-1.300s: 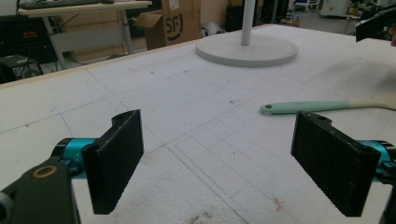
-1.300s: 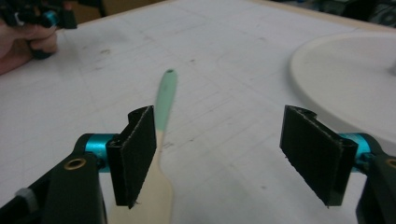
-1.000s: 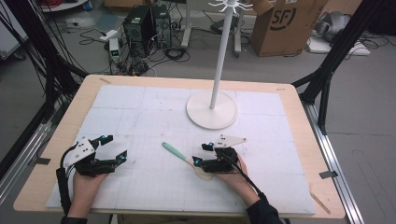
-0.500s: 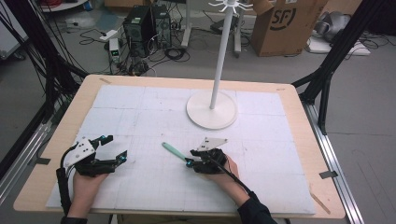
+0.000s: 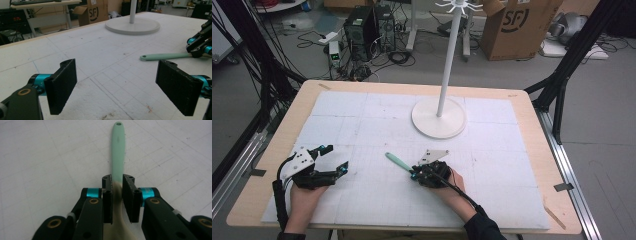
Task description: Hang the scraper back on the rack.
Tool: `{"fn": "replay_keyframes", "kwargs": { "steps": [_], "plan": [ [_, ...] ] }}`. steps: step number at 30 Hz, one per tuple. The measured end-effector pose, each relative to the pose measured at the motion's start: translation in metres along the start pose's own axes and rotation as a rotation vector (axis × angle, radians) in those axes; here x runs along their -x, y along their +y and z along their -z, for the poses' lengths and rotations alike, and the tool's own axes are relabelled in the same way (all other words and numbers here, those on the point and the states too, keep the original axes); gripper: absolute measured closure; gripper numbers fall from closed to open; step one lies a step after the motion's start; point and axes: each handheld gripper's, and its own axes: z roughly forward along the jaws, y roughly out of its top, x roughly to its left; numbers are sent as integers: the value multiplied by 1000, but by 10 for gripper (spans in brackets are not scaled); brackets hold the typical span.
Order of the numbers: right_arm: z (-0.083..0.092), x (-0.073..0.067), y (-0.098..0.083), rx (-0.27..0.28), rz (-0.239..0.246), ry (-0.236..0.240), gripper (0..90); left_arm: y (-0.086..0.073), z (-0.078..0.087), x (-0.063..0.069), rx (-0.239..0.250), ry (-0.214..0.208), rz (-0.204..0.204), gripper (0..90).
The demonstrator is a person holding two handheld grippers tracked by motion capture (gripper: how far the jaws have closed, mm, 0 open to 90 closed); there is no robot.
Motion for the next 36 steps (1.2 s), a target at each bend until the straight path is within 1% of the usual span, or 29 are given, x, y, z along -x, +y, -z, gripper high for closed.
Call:
{"fn": "replay_keyframes", "kwargs": {
  "steps": [2,4,6,8,11,13,15,19,22,24,26,29,30,33,34,36],
  "plan": [
    [0,-1,1,-4,-22,-10,809,0,0,0,-3,2,-5,178],
    [0,-1,1,-3,-21,-15,811,0,0,0,-1,4,-6,178],
    [0,-2,1,-8,-33,-20,813,0,0,1,-2,3,-5,178],
    [0,-1,1,-6,-37,-15,816,0,0,1,-2,3,-5,178],
    [0,3,1,-4,-66,10,818,0,0,0,-1,4,-5,178],
    [0,5,1,-3,-64,17,818,0,0,0,-2,3,-5,178],
    [2,6,2,-1,-59,0,818,0,0,0,-2,3,-6,178],
    [11,16,4,47,-80,19,818,0,0,0,-1,3,-4,178],
    [24,22,8,77,-83,25,818,0,0,0,0,3,-1,178],
    [35,28,12,90,-90,40,818,0,0,0,0,2,-3,178],
    [48,36,16,108,-89,45,818,0,0,0,0,3,-3,177],
    [71,49,24,127,-84,58,818,0,0,0,-1,4,-2,178],
    [80,53,26,137,-90,59,818,0,0,0,-2,3,-3,178],
    [105,67,34,150,-90,46,818,0,0,0,-3,2,-5,179],
    [114,72,37,156,-97,47,818,0,0,0,-3,2,-5,179],
    [131,82,42,179,-102,45,818,0,0,0,-2,3,-2,179]
  ]
}}
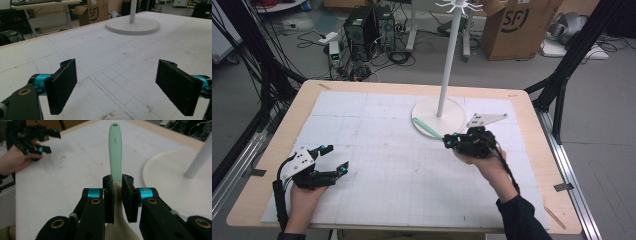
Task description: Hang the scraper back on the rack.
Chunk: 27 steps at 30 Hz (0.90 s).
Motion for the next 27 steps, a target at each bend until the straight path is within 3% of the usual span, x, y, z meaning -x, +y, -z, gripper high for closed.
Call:
{"fn": "replay_keyframes", "kwargs": {
  "steps": [6,14,21,27],
  "plan": [
    [49,19,31,43,-1,-41,818,0,0,0,0,0,0,179],
    [105,34,73,81,21,-90,818,0,0,0,0,-2,2,181],
    [141,34,114,103,47,-139,817,0,0,0,-1,-2,0,181],
    [160,34,140,139,57,-172,817,0,0,0,1,-4,1,181]
  ]
}}
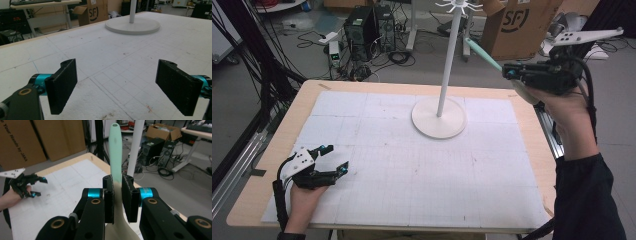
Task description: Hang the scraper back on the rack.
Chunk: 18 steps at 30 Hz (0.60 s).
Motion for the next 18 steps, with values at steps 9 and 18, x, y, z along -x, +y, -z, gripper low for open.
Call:
{"fn": "replay_keyframes", "kwargs": {
  "steps": [9,18],
  "plan": [
    [7,-1,28,32,-15,-43,817,0,0,0,1,-1,0,181],
    [-4,-7,40,14,10,-73,817,0,0,0,1,-2,-3,181]
  ]
}}
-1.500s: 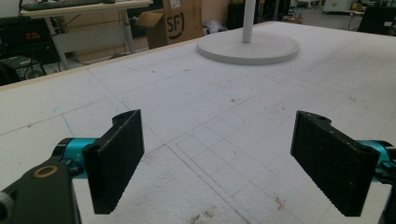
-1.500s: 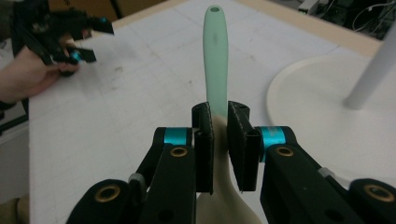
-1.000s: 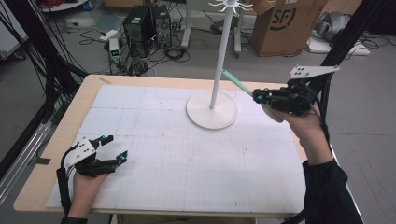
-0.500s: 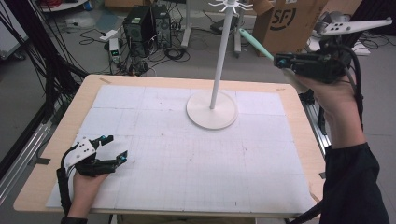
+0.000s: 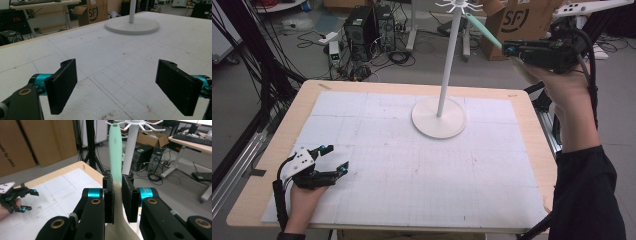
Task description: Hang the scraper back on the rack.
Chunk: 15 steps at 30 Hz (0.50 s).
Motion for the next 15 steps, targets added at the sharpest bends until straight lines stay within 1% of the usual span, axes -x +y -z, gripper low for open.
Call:
{"fn": "replay_keyframes", "kwargs": {
  "steps": [3,4,15],
  "plan": [
    [-3,-1,0,-6,1,-21,817,0,0,0,0,0,0,181],
    [-4,0,0,-4,6,-21,817,0,0,0,0,0,-1,181],
    [-8,3,-1,-11,-3,-50,817,0,0,0,0,1,-1,181]
  ]
}}
